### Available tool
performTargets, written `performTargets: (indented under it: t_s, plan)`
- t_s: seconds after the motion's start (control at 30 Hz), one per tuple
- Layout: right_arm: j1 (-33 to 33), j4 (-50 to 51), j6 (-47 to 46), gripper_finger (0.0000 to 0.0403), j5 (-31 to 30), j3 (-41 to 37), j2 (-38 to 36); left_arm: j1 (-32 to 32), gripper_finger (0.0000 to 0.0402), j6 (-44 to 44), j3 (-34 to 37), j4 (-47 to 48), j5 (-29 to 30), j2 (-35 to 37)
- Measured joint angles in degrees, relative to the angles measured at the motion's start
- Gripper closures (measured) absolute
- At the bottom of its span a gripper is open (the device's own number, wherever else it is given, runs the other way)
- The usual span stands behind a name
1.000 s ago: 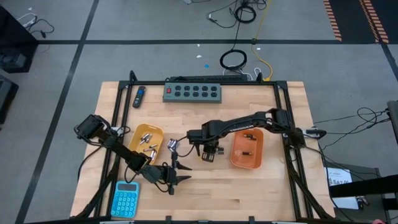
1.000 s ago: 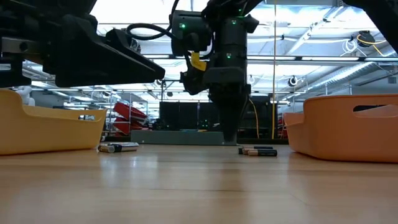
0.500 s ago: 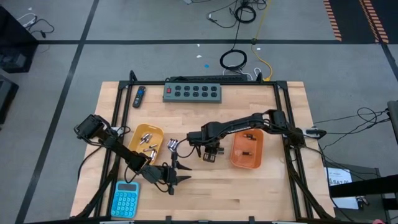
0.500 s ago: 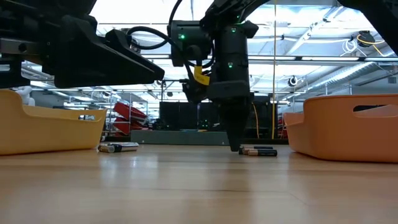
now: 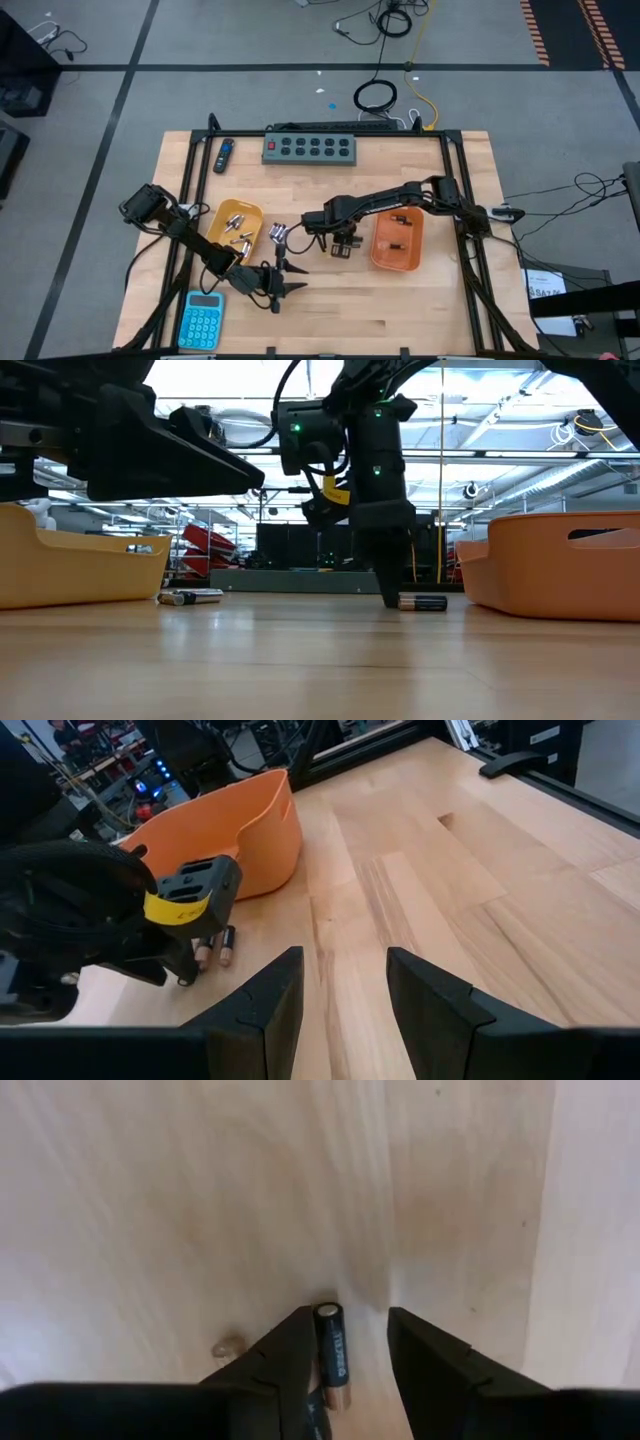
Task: Sort batteries
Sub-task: Put the black battery into the orange bin
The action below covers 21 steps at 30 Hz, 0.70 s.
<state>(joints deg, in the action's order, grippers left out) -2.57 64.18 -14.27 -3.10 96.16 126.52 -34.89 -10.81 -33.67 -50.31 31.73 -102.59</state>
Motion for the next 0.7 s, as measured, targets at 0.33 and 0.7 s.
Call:
performTargets:
  t_s: [0.33, 0.7]
  plan:
    - [1.6, 0.4, 1.9, 0.028, -2.9, 0.0, 0.0, 0.0, 0.0246, 0.0, 0.0, -0.2, 0.1, 0.0]
    - [5.2, 0.4, 2.5, 0.028, 1.4, 0.0, -0.3, 0.0, 0.0246, 0.0, 0.0, 0.3, 0.0, 0.0]
